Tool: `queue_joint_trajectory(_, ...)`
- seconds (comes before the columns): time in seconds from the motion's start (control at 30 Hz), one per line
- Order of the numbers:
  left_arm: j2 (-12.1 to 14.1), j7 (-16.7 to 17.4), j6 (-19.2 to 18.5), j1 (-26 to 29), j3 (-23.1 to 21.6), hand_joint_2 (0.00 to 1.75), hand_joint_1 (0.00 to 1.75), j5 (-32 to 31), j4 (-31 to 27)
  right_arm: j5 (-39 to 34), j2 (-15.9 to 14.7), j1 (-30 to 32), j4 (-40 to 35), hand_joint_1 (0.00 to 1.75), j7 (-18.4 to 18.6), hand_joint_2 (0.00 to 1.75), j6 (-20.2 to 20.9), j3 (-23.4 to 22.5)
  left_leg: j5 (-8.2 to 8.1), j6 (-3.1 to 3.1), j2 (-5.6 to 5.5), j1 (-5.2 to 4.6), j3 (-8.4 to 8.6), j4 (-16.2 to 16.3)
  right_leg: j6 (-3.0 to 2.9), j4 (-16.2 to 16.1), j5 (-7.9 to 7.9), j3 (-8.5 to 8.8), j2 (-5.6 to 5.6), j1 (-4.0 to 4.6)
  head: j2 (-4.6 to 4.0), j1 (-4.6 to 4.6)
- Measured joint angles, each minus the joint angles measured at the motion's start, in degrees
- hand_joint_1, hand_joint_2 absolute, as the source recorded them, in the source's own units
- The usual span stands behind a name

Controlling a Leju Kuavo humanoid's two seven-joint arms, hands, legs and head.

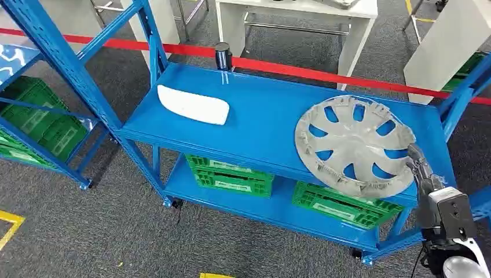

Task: Take the parts from the cabinet and place them on the table.

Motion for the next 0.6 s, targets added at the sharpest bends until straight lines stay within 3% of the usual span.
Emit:
queue_joint_trajectory(0.03,0.0,0.0,-0.02,-0.04,-0.02,0.0,0.0,0.0,0.0,0.0,-0.09,-0.37,0.0,0.0,0.0,0.0,-0.04,-0.04,-0.03,0.34,0.04,0.07,0.69,-0.61,-0.34,2.98,-1.35,-1.47,0.0,0.0,0.0,0.09)
queue_joint_trajectory(0.1,-0.04,0.0,-0.09,-0.08,-0.02,0.0,0.0,-0.02,0.0,0.15,-0.11,-0.45,0.07,0.0,0.02,0.0,-0.2,-0.11,-0.48,0.55,-0.01,0.03,1.07,-0.65,-0.67,11.9,-4.1,-6.92,0.0,-0.07,0.0,0.09)
queue_joint_trajectory(0.13,-0.13,0.0,-0.13,-0.1,-0.02,0.0,0.0,-0.02,0.0,0.33,-0.09,-0.22,0.09,0.0,0.04,0.0,-0.24,-0.07,-0.77,0.62,-0.19,0.01,1.17,-0.62,-0.49,15.62,-4.84,-9.62,-0.01,-0.09,0.0,0.05)
queue_joint_trajectory(0.17,-0.15,0.0,-0.13,-0.07,-0.02,0.0,0.0,-0.02,0.02,0.46,-0.07,-0.05,0.11,0.0,0.04,0.0,-0.31,-0.04,-1.03,0.46,-0.32,0.01,1.39,-0.57,-0.07,16.81,-4.41,-11.07,-0.02,-0.13,0.0,0.12)
queue_joint_trajectory(0.2,-0.2,0.0,-0.13,0.02,0.0,0.0,0.0,-0.02,0.02,0.68,-0.09,0.0,0.11,0.0,0.07,0.0,-0.35,-0.04,-1.39,0.34,-0.43,0.04,1.81,-0.54,0.7,14.99,-2.76,-10.91,-0.03,-0.28,0.0,0.09)
queue_joint_trajectory(0.23,-0.26,0.0,-0.15,0.1,0.0,0.0,0.0,-0.02,0.07,0.81,-0.11,-0.04,0.11,0.0,0.07,0.0,-0.37,-0.04,-1.82,0.08,-0.5,0.11,2.25,-0.35,1.54,11.2,-0.36,-9.6,-0.07,-0.45,0.0,0.09)
queue_joint_trajectory(0.3,-0.28,0.0,-0.15,0.07,0.0,0.0,0.0,-0.02,0.13,0.94,-0.11,-0.05,0.09,0.0,0.07,0.0,-0.39,-0.04,-3.25,-0.69,-0.6,0.22,2.81,0.81,2.79,1.09,4.48,-5.41,-0.52,-0.9,0.0,0.16)
queue_joint_trajectory(0.33,-0.17,0.0,-0.15,0.07,0.0,0.0,0.0,-0.02,0.13,0.96,-0.07,-0.11,0.11,0.0,0.07,0.0,-0.39,0.02,-4.22,-1.2,-0.63,-0.29,2.57,1.83,1.99,0.55,4.45,-4.75,-0.68,-0.54,0.0,0.27)
queue_joint_trajectory(0.37,-0.17,0.0,-0.17,0.08,0.0,0.0,0.0,0.0,0.15,1.09,-0.07,0.0,0.02,0.0,0.11,0.0,-0.39,0.04,-4.63,-1.37,-0.6,-0.18,2.57,2.0,0.72,0.65,4.26,-4.75,-0.49,-0.56,0.0,0.07)
queue_joint_trajectory(0.43,-0.2,0.0,-0.15,0.08,0.0,0.0,0.0,0.0,0.17,1.14,-0.07,0.01,0.02,0.0,0.11,0.0,-0.39,0.09,-4.79,-1.62,-0.49,0.07,2.66,1.92,-0.09,0.7,4.03,-4.82,-0.37,-0.09,0.0,0.07)
queue_joint_trajectory(0.5,-0.04,0.0,-0.17,0.04,0.0,0.0,0.0,0.04,0.15,1.2,-0.09,-0.05,-0.02,0.0,0.11,0.0,-0.39,0.07,-5.78,-2.31,-0.4,0.38,2.4,2.94,-0.65,0.52,3.77,-4.29,-0.2,-0.64,0.0,0.11)
queue_joint_trajectory(0.53,-0.13,0.0,-0.17,0.03,0.0,0.0,0.0,0.07,0.17,1.24,-0.07,-0.09,-0.07,0.0,0.11,0.0,-0.39,0.07,-7.05,-2.71,-0.33,0.42,1.38,5.46,-1.19,0.52,3.52,-3.89,-0.26,-0.69,0.0,-0.25)
queue_joint_trajectory(0.6,-0.13,0.0,-0.33,0.05,0.0,0.0,0.0,0.07,0.2,1.36,0.0,-0.27,-0.07,0.0,0.11,0.0,-0.39,0.24,-10.7,-3.39,-0.29,0.91,-3.87,14.94,-1.47,0.53,3.12,-3.56,-0.25,-0.59,0.0,-0.26)
